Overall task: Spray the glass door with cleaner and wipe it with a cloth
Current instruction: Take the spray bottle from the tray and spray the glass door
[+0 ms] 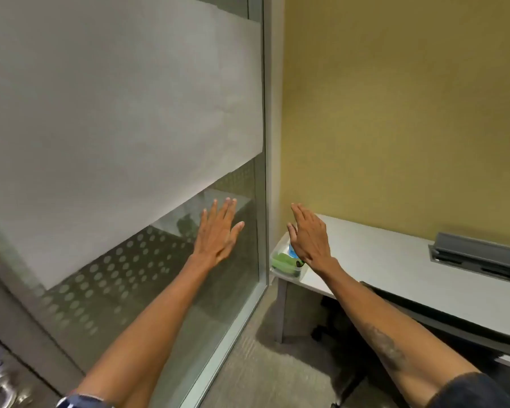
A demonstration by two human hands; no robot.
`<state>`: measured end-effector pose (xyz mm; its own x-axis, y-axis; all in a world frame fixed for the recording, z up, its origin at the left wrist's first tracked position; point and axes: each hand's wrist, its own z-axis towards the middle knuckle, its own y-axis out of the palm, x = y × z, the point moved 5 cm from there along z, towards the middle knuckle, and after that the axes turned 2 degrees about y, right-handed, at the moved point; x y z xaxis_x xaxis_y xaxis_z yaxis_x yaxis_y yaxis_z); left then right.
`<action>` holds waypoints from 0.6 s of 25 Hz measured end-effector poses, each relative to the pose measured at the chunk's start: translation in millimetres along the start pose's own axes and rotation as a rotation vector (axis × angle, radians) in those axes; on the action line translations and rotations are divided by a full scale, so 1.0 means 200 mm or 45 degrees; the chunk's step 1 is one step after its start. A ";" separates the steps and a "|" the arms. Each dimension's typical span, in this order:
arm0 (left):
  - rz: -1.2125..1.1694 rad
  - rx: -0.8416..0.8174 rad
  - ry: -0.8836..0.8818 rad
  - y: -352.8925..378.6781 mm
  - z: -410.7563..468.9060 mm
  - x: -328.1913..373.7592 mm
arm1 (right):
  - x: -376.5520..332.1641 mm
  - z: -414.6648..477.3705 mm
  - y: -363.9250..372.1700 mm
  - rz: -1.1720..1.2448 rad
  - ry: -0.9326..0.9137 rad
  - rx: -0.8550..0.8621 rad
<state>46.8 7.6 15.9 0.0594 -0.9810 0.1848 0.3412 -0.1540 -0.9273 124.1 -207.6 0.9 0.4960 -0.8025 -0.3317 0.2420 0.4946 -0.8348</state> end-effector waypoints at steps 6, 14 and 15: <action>-0.014 -0.141 0.005 0.30 0.27 -0.02 | 0.30 0.16 0.19 0.100 0.295 -0.097; -0.027 -0.303 0.002 0.68 0.84 0.02 | 0.66 0.64 0.59 0.173 0.438 -0.273; -0.027 -0.327 0.000 0.73 0.92 0.03 | 0.71 0.71 0.64 0.191 0.461 -0.300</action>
<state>270.1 0.7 -57.8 0.0551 -0.9772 0.2050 0.0926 -0.1994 -0.9755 343.7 -211.6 -90.3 0.1773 -0.8137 -0.5535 -0.0273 0.5582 -0.8293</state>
